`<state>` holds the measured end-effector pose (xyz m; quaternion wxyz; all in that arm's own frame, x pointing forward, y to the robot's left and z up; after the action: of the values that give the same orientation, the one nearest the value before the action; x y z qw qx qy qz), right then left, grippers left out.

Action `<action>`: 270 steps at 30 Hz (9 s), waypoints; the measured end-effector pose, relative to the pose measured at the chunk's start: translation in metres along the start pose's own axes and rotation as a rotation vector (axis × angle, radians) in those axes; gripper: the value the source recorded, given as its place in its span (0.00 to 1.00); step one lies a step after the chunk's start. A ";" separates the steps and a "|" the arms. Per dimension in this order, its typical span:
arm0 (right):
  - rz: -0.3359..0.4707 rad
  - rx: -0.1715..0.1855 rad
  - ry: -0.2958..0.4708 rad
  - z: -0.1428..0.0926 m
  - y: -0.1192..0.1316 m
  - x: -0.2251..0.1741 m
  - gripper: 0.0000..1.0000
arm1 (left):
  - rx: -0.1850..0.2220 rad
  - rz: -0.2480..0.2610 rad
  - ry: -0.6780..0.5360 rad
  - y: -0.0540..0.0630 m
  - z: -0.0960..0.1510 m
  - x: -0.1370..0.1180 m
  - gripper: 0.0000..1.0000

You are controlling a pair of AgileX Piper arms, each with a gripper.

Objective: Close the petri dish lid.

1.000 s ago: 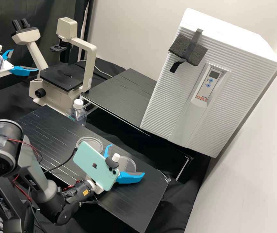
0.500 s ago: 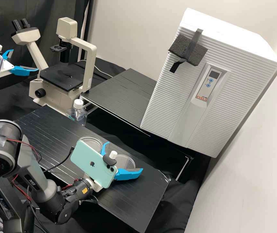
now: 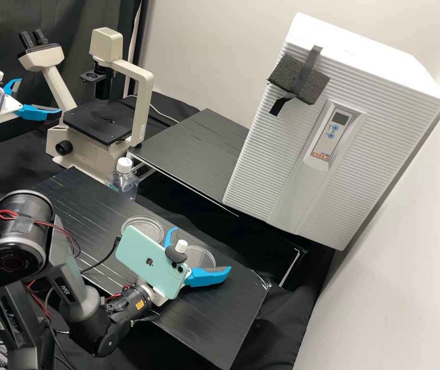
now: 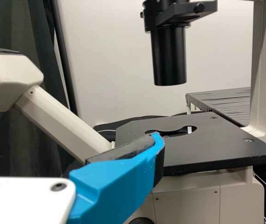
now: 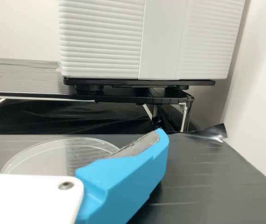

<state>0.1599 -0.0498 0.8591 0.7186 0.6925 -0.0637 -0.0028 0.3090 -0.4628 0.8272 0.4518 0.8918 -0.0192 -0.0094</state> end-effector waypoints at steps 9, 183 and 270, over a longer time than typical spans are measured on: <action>0.012 -0.017 -0.013 0.004 0.002 0.001 1.00 | 0.000 0.000 0.000 0.000 0.000 0.000 1.00; 0.092 0.109 -0.055 -0.003 0.014 -0.012 0.00 | 0.000 0.000 0.000 0.000 0.000 0.000 1.00; -0.218 -0.193 0.336 -0.065 -0.024 -0.025 0.00 | 0.000 0.000 0.000 0.000 0.000 0.000 1.00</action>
<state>0.1430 0.0163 0.8312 0.7775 0.6141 0.1328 0.0288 0.3090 -0.4628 0.8272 0.4518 0.8918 -0.0192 -0.0094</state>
